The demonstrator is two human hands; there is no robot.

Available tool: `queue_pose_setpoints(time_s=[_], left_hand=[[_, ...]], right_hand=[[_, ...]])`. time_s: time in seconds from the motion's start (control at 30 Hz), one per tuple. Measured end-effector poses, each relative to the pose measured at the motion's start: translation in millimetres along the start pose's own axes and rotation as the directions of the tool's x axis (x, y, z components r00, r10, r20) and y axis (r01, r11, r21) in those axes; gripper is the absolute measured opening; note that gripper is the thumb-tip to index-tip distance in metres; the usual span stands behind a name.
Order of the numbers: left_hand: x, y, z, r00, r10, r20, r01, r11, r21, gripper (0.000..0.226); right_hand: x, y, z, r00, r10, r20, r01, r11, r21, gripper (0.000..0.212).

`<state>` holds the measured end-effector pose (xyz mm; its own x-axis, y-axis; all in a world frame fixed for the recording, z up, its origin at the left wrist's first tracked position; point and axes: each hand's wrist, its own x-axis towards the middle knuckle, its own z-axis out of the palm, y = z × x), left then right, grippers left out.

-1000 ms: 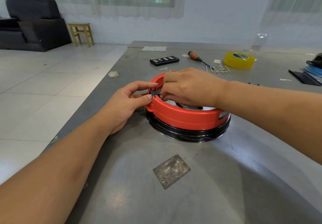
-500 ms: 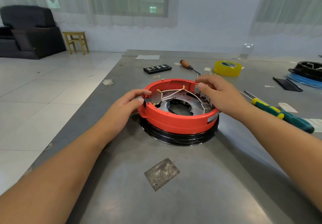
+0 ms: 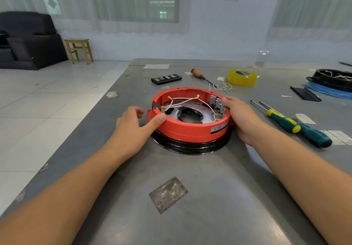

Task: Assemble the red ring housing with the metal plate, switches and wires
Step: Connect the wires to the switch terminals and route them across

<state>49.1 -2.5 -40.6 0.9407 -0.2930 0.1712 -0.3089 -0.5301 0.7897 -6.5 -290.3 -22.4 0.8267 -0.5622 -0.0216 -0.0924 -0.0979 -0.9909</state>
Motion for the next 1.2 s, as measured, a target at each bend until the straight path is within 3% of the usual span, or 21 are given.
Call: queue_pose_setpoints(time_s=[0.1,0.2,0.37,0.47,0.53,0.67,0.8,0.9,0.97,1.07,1.2], left_hand=[[0,4,4,0.999,-0.027,-0.044,0.031,0.996,0.079,0.082],[0,5,6,0.996,-0.089,-0.011,0.089,0.996,0.019,0.077],[1,8,4,0.999,-0.034,0.028,0.042,0.928,-0.371,0.054],[3,9,2,1.000,-0.015,0.021,0.025,0.783,-0.622,0.058],[4,8,-2,0.999,-0.033,-0.016,0.013,0.729,-0.684,0.066],[10,-1,-6,0.997,0.004,-0.081,-0.061,0.694,-0.718,0.069],[14,-7,-9,0.991,0.071,-0.114,-0.132,0.666,-0.734,0.067],[12,-5,-10,0.988,0.058,-0.143,-0.146,0.653,-0.743,0.064],[12,-4,-8,0.990,-0.022,-0.138,-0.094,0.625,-0.774,0.076],[10,-1,-3,0.991,-0.134,-0.026,0.050,0.535,-0.843,0.102],[3,10,8,0.974,-0.130,0.187,0.225,0.432,-0.873,0.103]], right_hand=[[-5,3,5,0.999,-0.031,-0.033,0.031,0.999,0.026,0.023],[-11,7,13,0.996,-0.052,-0.076,0.057,0.997,0.060,0.021],[-23,11,26,0.990,-0.102,-0.095,0.120,0.969,0.217,0.019],[-22,10,28,0.980,-0.157,-0.119,0.179,0.963,0.201,0.020],[-19,7,23,0.977,-0.198,-0.076,0.208,0.968,0.144,0.030],[-14,-4,8,0.965,-0.183,0.189,0.188,0.982,-0.007,0.044],[-14,-11,-5,0.891,-0.145,0.430,0.104,0.988,0.118,0.030],[-16,-9,-4,0.910,-0.150,0.387,0.073,0.976,0.205,0.033],[-16,-8,1,0.946,-0.140,0.291,0.065,0.965,0.253,0.024],[-20,-6,10,0.977,-0.081,0.195,0.019,0.954,0.299,0.023],[-30,-5,26,0.981,-0.053,0.186,-0.033,0.902,0.430,0.037]])
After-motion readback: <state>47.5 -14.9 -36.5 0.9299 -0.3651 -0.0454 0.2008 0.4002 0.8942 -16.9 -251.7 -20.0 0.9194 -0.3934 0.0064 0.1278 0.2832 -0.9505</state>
